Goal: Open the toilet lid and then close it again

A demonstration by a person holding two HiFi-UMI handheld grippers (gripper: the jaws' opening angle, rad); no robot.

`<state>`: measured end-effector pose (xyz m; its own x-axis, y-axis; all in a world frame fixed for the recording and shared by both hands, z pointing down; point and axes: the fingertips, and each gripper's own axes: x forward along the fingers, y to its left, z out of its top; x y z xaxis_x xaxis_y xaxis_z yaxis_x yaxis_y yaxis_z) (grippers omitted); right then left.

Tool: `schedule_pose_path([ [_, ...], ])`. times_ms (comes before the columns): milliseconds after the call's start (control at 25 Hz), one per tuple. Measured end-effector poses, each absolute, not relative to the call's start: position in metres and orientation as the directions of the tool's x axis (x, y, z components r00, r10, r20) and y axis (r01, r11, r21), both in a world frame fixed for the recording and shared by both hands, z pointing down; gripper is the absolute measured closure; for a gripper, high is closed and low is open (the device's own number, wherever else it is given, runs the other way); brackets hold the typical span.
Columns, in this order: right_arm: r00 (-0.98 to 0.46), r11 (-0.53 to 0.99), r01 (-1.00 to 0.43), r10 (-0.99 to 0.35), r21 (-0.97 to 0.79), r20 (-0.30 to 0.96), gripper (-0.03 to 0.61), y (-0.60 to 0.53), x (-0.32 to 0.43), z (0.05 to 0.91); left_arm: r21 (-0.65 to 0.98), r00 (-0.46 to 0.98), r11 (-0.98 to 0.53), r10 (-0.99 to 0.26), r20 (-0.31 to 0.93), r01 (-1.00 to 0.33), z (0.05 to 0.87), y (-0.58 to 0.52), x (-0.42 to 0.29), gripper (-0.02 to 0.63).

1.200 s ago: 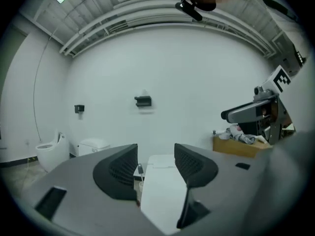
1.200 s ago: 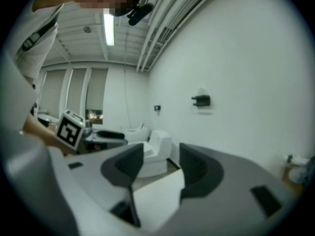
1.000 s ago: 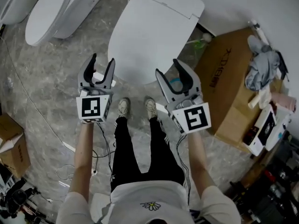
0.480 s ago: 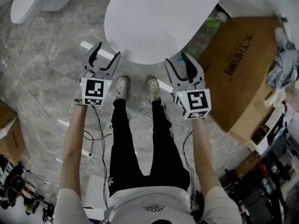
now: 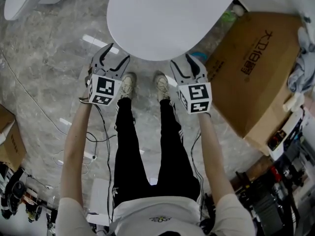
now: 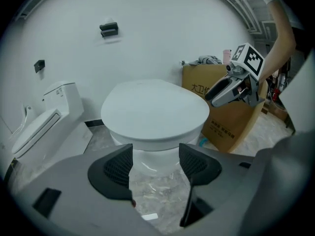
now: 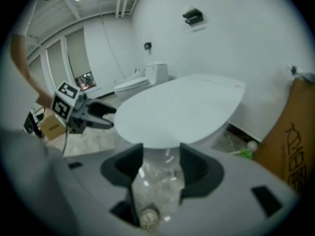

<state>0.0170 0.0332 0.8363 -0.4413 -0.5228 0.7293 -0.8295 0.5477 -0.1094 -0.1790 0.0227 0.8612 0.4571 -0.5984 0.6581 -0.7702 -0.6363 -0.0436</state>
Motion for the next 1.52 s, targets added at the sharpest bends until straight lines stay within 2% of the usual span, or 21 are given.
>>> schedule_pose_path([
  [240, -0.422, 0.560, -0.820, -0.456, -0.116, 0.783, 0.344, 0.046, 0.015, 0.869, -0.030, 0.477, -0.665, -0.566, 0.672, -0.747, 0.873, 0.026, -0.164, 0.313],
  [520, -0.413, 0.543, -0.830, -0.445, -0.127, 0.795, 0.344, 0.034, 0.012, 0.884, -0.003, 0.470, -0.640, -0.568, 0.676, -0.768, 0.884, 0.025, -0.161, 0.313],
  [1040, -0.412, 0.528, -0.838, -0.440, -0.141, 0.798, 0.345, 0.034, 0.010, 0.885, 0.032, 0.451, -0.589, -0.583, 0.675, -0.808, 0.889, 0.019, -0.160, 0.313],
  [1520, -0.410, 0.505, -0.846, -0.414, -0.171, 0.813, 0.347, 0.035, 0.011, 0.867, 0.097, 0.501, -0.608, -0.542, 0.675, -0.788, 0.868, 0.018, -0.157, 0.314],
])
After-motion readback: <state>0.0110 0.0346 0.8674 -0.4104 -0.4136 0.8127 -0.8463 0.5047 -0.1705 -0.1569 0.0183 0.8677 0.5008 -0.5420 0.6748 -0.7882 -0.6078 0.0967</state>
